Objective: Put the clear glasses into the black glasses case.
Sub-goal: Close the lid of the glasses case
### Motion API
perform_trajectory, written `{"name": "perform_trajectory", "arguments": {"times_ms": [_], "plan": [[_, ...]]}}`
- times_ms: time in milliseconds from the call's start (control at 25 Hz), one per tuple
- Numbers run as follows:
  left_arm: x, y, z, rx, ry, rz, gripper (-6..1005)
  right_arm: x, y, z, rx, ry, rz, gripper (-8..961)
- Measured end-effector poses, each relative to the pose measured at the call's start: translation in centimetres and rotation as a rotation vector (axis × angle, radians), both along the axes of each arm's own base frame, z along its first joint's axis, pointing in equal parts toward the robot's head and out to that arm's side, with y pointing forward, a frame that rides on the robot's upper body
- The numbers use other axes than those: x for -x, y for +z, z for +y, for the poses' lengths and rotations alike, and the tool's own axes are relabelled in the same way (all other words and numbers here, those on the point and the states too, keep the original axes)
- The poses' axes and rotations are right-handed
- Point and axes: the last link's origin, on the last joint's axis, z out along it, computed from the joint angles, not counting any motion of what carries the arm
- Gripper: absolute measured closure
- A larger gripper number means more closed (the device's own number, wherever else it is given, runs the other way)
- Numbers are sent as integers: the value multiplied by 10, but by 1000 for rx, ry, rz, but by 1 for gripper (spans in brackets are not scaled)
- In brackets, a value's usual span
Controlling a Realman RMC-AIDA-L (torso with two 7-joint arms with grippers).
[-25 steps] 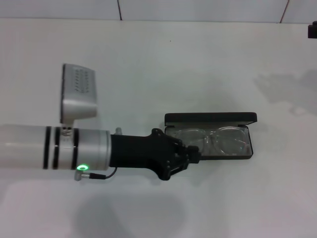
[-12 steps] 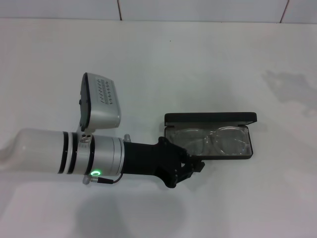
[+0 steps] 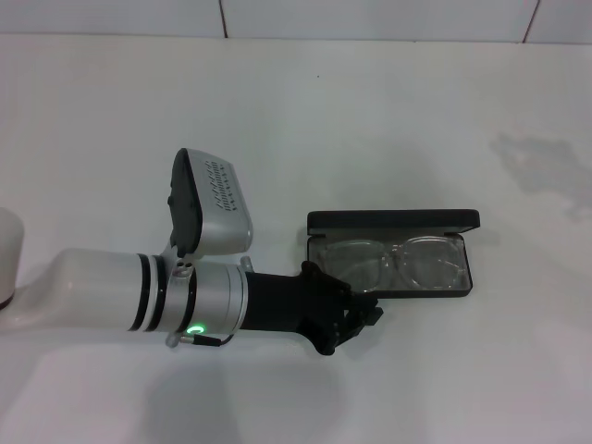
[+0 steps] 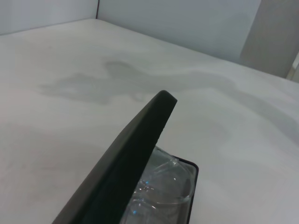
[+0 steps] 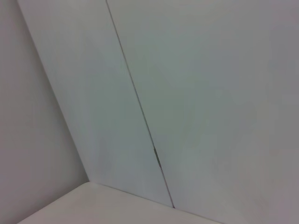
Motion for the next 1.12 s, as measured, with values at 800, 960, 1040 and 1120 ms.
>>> {"name": "perform_trajectory", "arguments": {"times_ms": [800,960,1040,1120], "plan": [[0,0,2,-14,0,2,877,-2,-3,-3,8,0,8,827],[0,1,2,-14,4,1,877,-3,-5,-4,14,3,21,828],[1,1,2,-16,5,2,877,-4,-5,-4,17,6,31,828],[1,1,3,-19,5,4,877,-4,-5,-5,20,9,40,828]]}}
